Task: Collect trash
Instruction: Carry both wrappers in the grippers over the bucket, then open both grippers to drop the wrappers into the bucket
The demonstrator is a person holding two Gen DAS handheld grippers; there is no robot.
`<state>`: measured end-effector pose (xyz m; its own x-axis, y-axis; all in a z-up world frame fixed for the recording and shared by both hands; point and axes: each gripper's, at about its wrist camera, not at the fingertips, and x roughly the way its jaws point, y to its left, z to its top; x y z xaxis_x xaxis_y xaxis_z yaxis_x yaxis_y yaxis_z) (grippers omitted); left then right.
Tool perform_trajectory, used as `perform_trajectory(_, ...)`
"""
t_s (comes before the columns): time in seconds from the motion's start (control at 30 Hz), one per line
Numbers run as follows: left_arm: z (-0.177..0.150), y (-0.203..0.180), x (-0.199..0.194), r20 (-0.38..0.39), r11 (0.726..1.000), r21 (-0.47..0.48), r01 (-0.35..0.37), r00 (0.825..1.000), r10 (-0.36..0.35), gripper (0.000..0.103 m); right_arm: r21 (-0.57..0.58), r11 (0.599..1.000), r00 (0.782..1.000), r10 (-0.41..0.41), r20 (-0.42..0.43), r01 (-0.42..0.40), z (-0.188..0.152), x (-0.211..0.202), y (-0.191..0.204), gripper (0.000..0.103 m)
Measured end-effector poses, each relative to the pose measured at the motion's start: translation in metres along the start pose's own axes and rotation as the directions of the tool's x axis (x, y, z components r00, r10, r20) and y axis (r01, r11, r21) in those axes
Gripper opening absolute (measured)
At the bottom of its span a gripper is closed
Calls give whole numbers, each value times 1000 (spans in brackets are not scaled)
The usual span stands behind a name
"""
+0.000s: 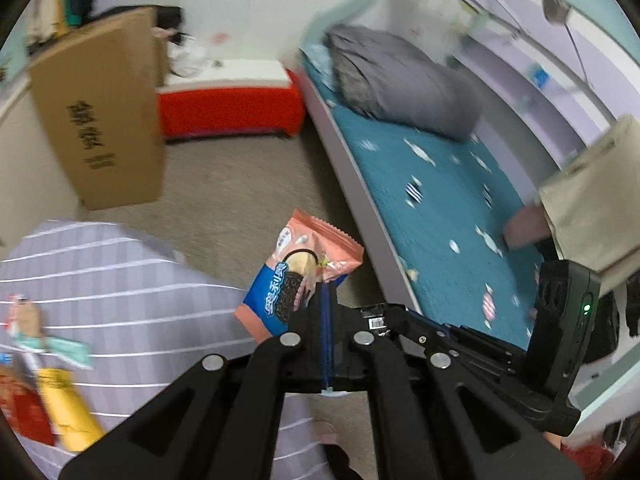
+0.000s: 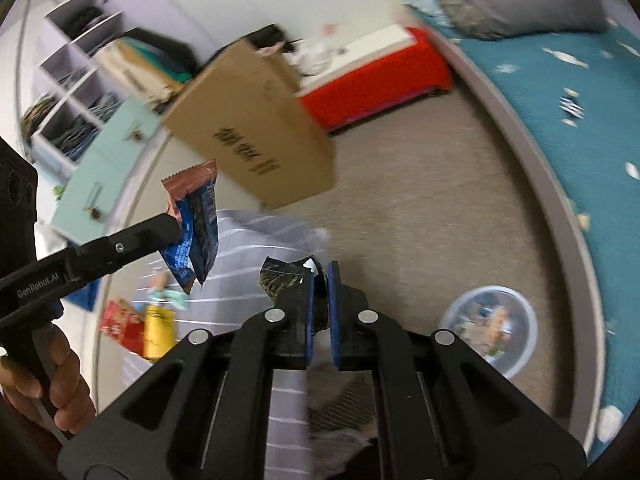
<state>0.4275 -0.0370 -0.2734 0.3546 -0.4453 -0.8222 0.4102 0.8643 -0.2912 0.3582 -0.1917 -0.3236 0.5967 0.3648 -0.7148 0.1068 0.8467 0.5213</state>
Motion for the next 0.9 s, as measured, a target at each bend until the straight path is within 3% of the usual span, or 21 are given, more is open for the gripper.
perform_trajectory(0.27, -43, -69, 124, -196, 998, 53, 41, 980, -29, 0, 123, 971, 979, -200, -45, 205, -39, -19, -134, 6)
perform_trajectory(0.43, -86, -91, 214, -339, 996, 83, 28, 941, 1, 0, 207, 937, 959, -267, -93, 281, -75, -23, -207, 6)
perform_trajectory(0.67, -125, -102, 300, -470, 995, 88, 37, 882, 9, 0, 266, 904, 941, -309, -135, 335, -103, -7, -258, 6)
perform_trajectory(0.8, -130, -106, 323, -489, 995, 101, 21, 872, 31, 2, 306, 886, 937, -317, -147, 348, -113, 1, -273, 6)
perform_trajectory(0.83, -130, -105, 329, -509, 996, 86, 26, 861, 22, 5, 311, 883, 936, -320, -149, 352, -113, 3, -273, 6)
perform_trajectory(0.87, -130, -105, 334, -526, 996, 82, 17, 850, 29, 20, 316, 880, 935, -321, -153, 354, -114, 4, -274, 6)
perform_trajectory(0.9, -130, -105, 338, -532, 996, 84, 3, 846, 42, 45, 321, 877, 934, -321, -159, 357, -115, 7, -275, 6)
